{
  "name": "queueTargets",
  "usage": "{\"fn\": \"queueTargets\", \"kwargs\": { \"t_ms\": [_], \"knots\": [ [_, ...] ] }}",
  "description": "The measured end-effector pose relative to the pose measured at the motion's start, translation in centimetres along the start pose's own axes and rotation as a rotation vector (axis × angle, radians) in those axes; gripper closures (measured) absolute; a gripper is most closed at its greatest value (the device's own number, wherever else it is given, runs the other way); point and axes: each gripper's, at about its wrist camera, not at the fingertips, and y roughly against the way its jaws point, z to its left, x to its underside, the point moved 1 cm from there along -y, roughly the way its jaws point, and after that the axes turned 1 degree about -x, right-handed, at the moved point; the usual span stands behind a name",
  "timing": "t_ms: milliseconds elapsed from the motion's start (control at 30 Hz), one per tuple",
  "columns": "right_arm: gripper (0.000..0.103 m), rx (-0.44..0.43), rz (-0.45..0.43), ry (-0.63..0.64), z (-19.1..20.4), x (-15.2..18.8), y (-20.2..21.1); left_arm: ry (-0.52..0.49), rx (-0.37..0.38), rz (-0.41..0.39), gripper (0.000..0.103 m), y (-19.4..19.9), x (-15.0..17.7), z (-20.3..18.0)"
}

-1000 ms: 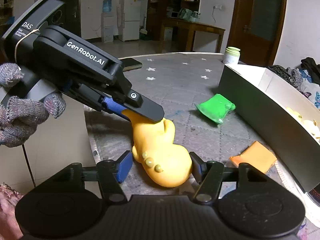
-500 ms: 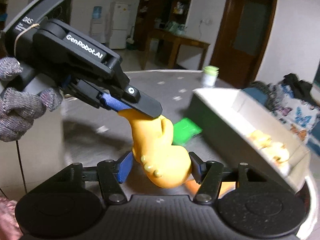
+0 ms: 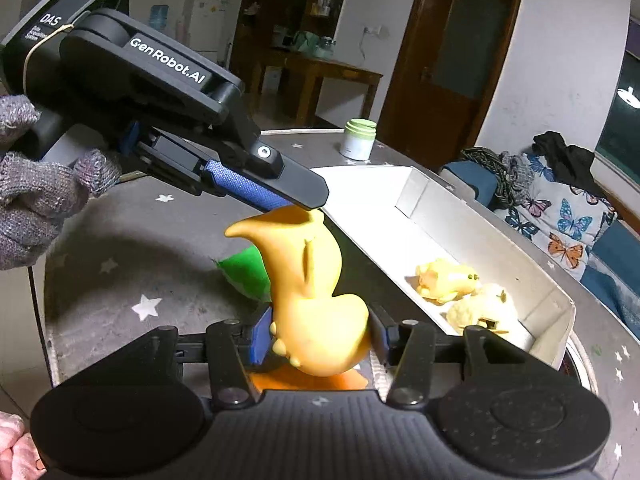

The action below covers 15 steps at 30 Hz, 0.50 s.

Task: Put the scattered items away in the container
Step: 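Carry the yellow duck over the white box and lower it inside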

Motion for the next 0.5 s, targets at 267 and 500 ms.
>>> {"fn": "queueTargets", "kwargs": {
  "t_ms": [267, 500],
  "knots": [
    [0.053, 0.057, -0.048, 0.006, -3.1, -3.3, -0.4, -0.064, 0.018, -0.037, 0.074, -2.5, -4.9, -1.6],
    [0.053, 0.012, 0.047, -0.053, -8.2, -4.7, -4.4, 0.012, 0.005, 0.053, 0.074, -8.0, -8.1, 1.2]
  ]
}}
